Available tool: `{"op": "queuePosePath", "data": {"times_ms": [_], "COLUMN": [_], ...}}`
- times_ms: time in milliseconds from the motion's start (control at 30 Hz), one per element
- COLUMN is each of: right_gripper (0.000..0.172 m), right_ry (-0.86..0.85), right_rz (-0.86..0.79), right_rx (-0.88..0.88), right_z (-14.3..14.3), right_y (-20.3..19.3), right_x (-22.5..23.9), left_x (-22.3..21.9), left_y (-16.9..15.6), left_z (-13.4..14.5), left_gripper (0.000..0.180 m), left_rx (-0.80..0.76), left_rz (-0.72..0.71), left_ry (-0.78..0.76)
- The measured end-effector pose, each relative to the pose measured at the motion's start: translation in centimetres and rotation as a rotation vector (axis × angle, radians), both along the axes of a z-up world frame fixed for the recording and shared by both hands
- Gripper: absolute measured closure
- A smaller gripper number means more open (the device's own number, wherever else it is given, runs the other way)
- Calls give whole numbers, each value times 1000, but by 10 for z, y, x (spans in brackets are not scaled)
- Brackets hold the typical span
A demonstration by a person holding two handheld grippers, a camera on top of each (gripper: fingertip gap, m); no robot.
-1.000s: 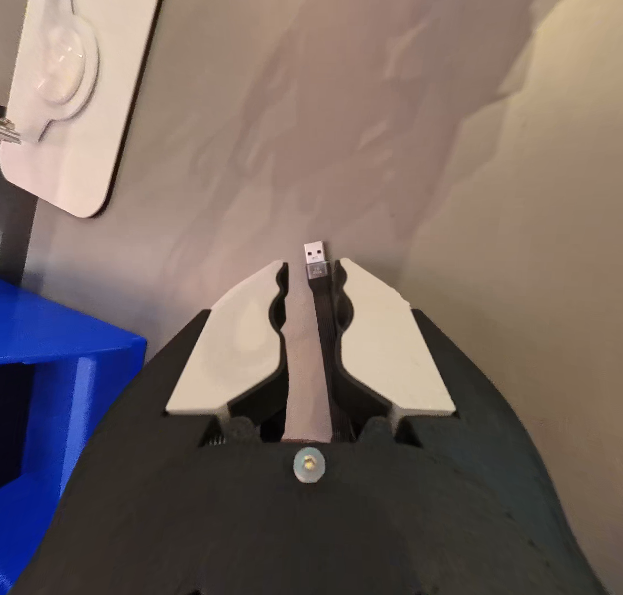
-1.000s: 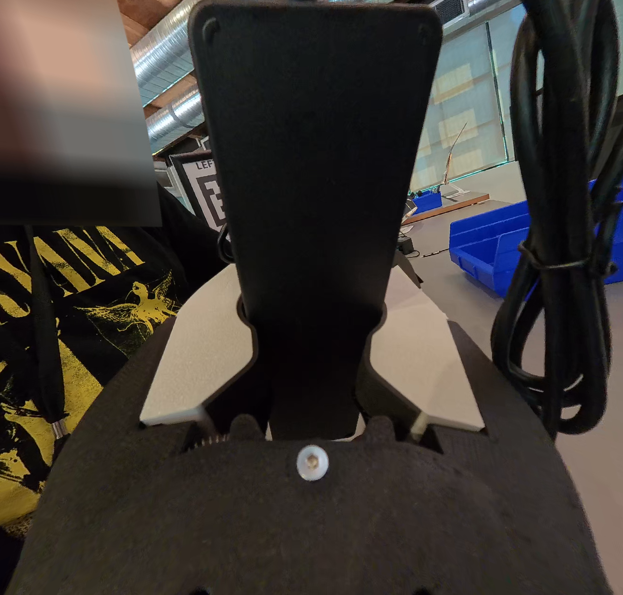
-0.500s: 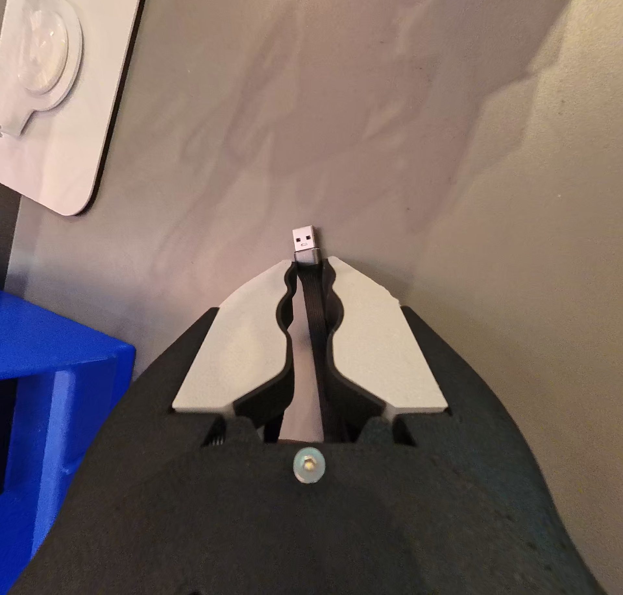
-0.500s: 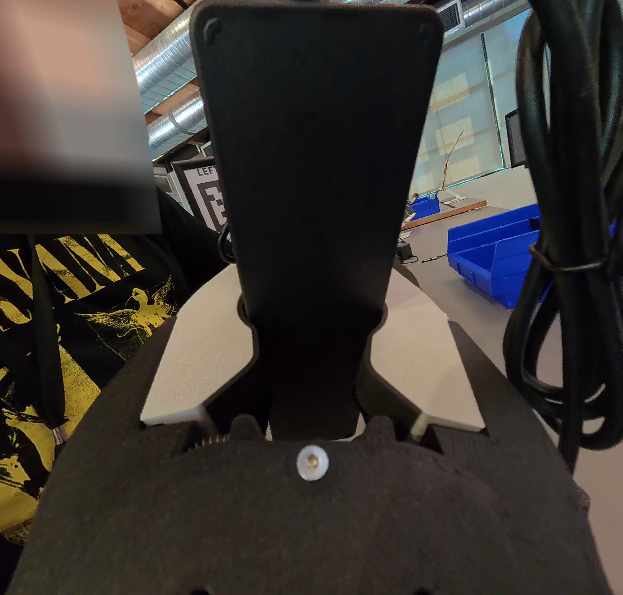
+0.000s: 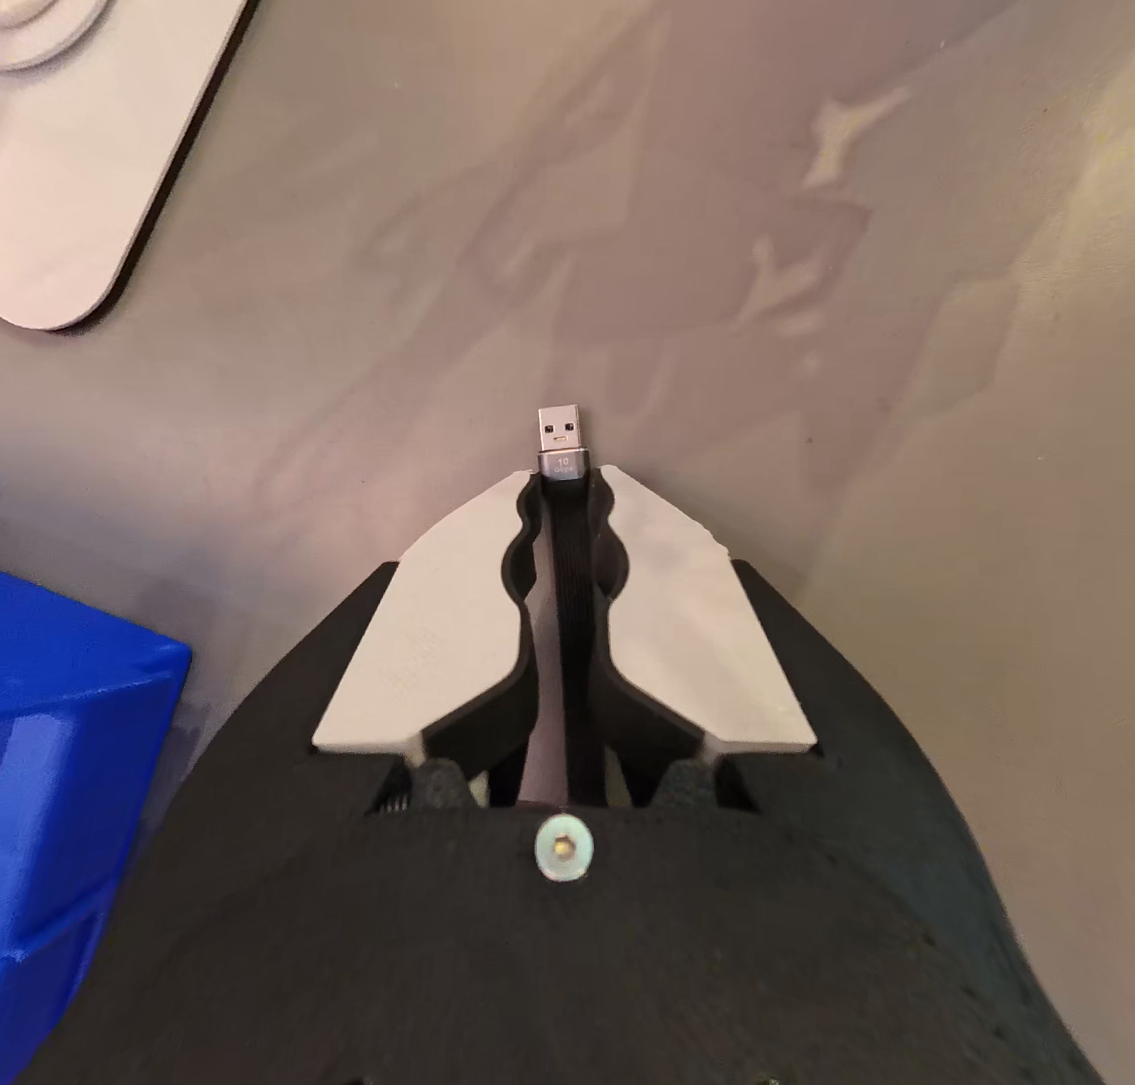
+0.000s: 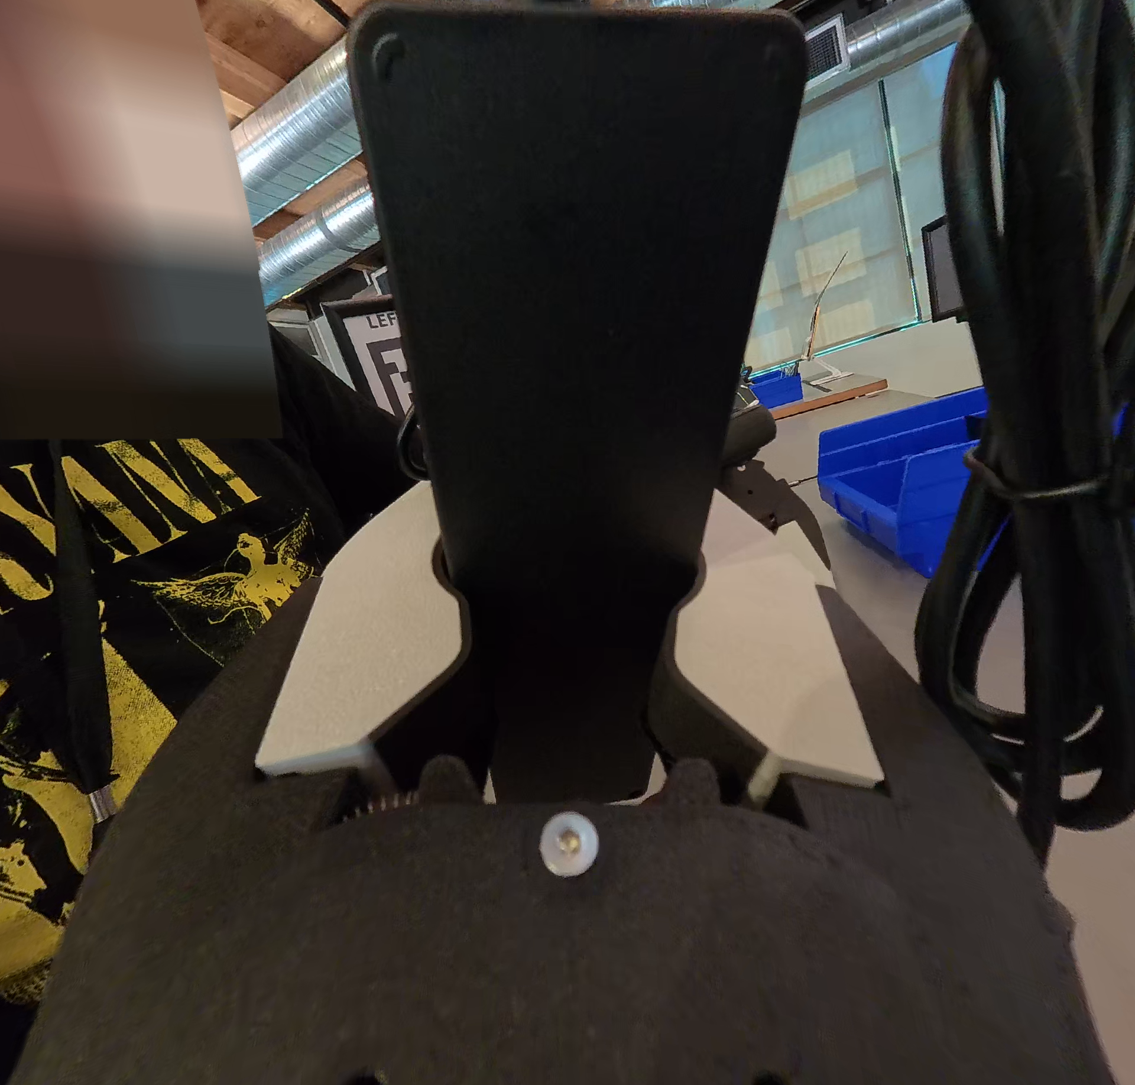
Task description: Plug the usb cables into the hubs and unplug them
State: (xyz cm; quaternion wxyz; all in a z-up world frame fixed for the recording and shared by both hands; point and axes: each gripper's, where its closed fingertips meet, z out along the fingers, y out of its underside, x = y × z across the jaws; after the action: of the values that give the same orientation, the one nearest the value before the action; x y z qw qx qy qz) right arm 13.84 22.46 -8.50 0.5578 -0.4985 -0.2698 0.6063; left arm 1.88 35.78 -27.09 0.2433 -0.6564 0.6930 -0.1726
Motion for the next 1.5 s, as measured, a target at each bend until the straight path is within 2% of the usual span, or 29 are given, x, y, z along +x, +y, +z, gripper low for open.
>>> {"op": "queuePosePath", "data": {"times_ms": [133, 233, 467, 633, 767, 867, 1033, 1500], "right_gripper": [105, 105, 105, 105, 105, 105, 105, 105], "right_ry": [7, 15, -10, -107, -205, -252, -266, -82], "right_rz": [-9, -13, -17, -18, -18, -9, 14, 78], "right_rx": [-10, -13, -25, 47, 117, 143, 126, 97], "right_z": [-2, -2, -10, -14, -15, -17, -22, -8], "right_y": [3, 4, 8, 0, -9, -13, -13, -15], "right_x": [3, 6, 2, -13, -26, -33, -39, -31], "left_x": [0, 5, 40, 68, 83, 93, 101, 98], "left_y": [-1, -14, -69, -116, -143, -153, -164, -164], "left_z": [1, 11, 72, 114, 131, 136, 137, 133], "left_gripper": [165, 166, 166, 166, 166, 166, 166, 167], "left_rx": [0, -8, -32, -44, -5, 23, -27, -89], "left_rz": [14, -10, -113, -203, -284, -321, -355, -309], "left_ry": [-40, -76, -184, -256, -247, -227, -217, -108]}}
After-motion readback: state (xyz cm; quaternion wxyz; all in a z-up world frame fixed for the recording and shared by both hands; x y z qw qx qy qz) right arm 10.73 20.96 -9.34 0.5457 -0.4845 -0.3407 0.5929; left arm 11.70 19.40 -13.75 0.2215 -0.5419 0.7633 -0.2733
